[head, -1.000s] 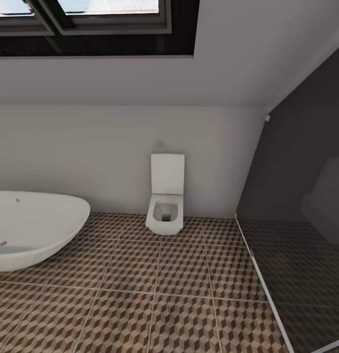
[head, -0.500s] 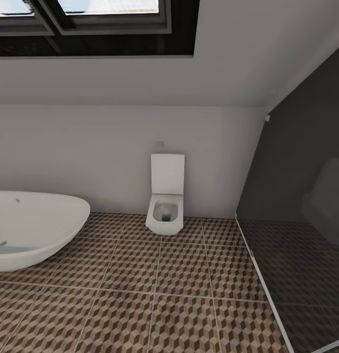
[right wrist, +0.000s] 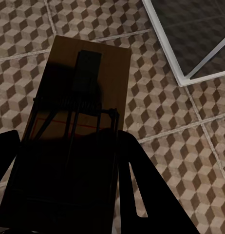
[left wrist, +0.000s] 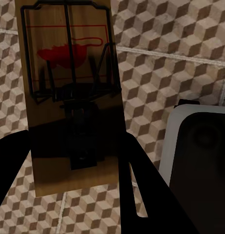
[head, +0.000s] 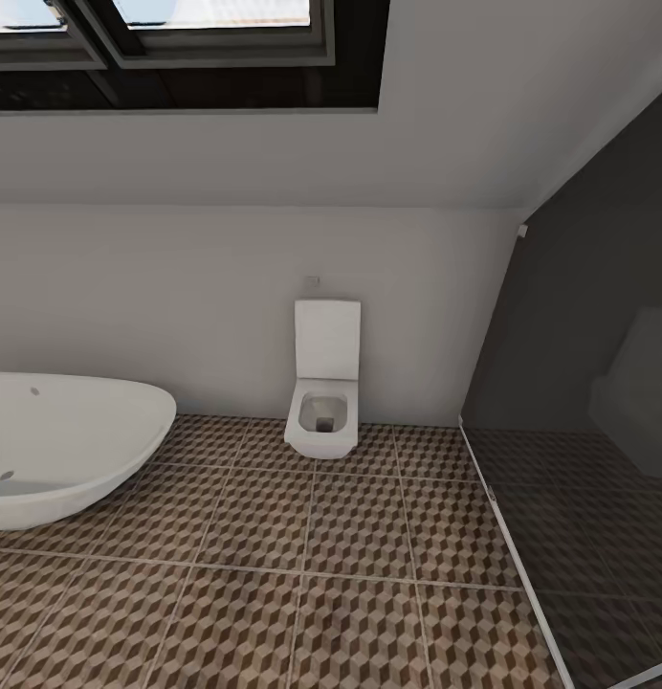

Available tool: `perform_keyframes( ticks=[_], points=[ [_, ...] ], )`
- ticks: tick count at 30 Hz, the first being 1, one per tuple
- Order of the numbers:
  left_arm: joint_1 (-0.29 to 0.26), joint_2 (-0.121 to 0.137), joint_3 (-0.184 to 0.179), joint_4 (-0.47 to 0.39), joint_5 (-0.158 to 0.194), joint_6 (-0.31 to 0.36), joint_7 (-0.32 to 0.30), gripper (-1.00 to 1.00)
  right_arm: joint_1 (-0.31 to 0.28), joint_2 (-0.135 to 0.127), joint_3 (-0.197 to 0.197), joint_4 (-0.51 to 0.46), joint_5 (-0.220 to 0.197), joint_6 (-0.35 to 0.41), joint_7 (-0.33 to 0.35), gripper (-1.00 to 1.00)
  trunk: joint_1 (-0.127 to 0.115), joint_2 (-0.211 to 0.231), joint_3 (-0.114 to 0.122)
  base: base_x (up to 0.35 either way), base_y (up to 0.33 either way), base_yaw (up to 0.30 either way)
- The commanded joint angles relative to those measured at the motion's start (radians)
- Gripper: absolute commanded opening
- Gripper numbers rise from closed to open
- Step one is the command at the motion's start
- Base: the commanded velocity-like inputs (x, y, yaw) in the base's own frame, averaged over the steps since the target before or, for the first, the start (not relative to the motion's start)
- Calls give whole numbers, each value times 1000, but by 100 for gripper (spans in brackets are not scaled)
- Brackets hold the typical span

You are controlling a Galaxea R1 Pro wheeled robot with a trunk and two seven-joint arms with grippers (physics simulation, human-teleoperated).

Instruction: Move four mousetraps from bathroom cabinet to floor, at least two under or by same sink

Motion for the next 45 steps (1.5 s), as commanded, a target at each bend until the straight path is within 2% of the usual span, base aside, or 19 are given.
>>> perform_keyframes(
  ticks=[1,45],
  points=[
    [-1,-1,-7,3,-2,-3,6,-100,-1,0,9,0,-2,-2,-9,-100,1,-2,-2,0,0,0],
    [-1,-1,-7,3,-2,-3,6,-100,-1,0,9,0,-2,-2,-9,-100,1,-2,-2,0,0,0]
  ],
)
